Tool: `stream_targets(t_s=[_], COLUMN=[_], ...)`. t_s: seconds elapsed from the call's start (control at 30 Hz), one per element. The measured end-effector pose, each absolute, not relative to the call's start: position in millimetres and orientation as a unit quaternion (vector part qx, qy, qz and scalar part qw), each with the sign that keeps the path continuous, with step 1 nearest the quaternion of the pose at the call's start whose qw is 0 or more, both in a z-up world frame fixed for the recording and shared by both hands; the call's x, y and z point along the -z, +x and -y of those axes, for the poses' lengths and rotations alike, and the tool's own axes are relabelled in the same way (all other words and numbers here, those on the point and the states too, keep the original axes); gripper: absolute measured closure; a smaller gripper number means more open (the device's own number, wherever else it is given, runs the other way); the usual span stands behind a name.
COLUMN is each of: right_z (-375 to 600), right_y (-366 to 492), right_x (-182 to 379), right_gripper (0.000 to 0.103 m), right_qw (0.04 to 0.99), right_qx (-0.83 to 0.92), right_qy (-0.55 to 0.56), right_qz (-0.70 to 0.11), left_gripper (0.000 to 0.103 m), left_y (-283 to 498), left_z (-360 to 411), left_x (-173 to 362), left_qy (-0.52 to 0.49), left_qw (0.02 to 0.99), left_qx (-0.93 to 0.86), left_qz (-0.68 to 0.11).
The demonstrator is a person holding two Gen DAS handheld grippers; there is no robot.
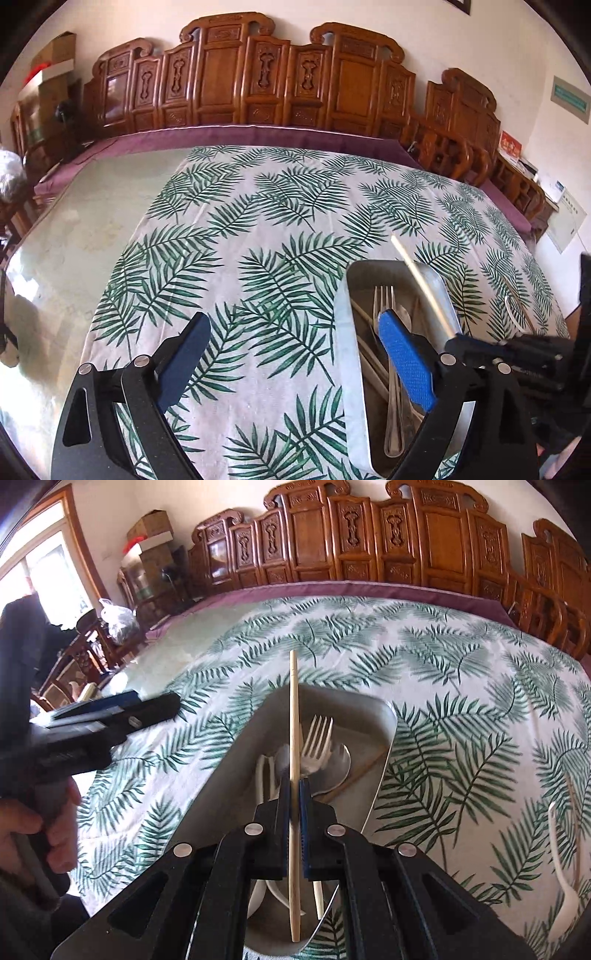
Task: Organize utensils
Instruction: 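Lower the chopstick into the grey tray and open the right tool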
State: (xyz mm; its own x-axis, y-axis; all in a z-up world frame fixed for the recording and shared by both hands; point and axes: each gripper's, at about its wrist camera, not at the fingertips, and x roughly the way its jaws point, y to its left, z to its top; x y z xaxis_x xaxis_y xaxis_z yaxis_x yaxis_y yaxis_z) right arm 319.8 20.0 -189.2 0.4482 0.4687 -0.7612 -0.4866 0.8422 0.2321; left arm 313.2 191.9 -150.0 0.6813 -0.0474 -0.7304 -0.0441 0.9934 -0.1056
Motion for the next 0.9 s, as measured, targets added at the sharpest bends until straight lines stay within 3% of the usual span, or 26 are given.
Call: stream_targets(t_s=[0.33, 0.9], right_z=[-25, -1], right_y=[321, 310], right_x=[219, 191], right_gripper=[0.097, 0.094], right_qw=[0.847, 0.859], right_qx=[-0.256, -0.271], right_qy=[0.002, 0.015], right_qz=[-0.466, -0.434], left_gripper=[0.014, 0.014], left_y=[313, 310], left_z=[-190, -173], left_x=[152, 150], left_qy=[-0.061, -0.053], left_qw=[0.915, 0.916], left_qx=[-0.005, 0.008], left_qz=[-0.4, -0.399])
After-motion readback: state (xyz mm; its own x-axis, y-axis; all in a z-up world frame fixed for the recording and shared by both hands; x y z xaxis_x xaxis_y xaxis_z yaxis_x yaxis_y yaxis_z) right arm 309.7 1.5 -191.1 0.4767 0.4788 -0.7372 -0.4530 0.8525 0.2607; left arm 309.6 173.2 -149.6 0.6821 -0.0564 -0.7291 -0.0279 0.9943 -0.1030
